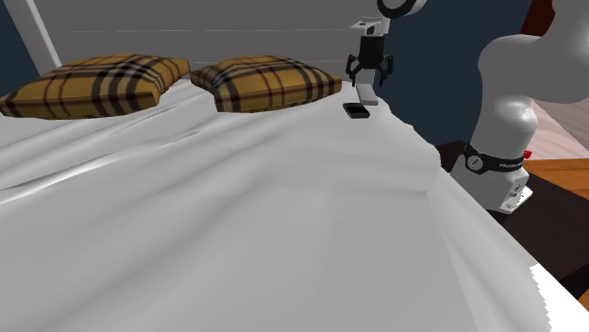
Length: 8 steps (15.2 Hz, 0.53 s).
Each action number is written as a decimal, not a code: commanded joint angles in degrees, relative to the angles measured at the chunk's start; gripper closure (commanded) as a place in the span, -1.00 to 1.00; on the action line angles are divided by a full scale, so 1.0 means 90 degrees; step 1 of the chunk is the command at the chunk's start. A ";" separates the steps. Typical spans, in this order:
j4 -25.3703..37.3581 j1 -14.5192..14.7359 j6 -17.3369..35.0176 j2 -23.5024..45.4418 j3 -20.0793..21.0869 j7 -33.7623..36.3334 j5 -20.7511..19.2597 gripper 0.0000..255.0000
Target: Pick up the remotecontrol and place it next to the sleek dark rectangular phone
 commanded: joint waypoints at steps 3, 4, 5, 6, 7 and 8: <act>0.0280 -0.0178 -0.0681 -0.0400 0.0374 0.0084 -0.0046 -1.00; 0.0280 -0.0179 -0.0682 -0.0401 0.0375 0.0084 -0.0047 -1.00; 0.0280 -0.0178 -0.0681 -0.0400 0.0375 0.0084 -0.0046 -1.00; 0.0280 -0.0178 -0.0681 -0.0400 0.0375 0.0084 -0.0046 -1.00; 0.0280 -0.0178 -0.0681 -0.0400 0.0374 0.0084 -0.0046 -1.00; 0.0280 -0.0178 -0.0681 -0.0400 0.0374 0.0084 -0.0046 -1.00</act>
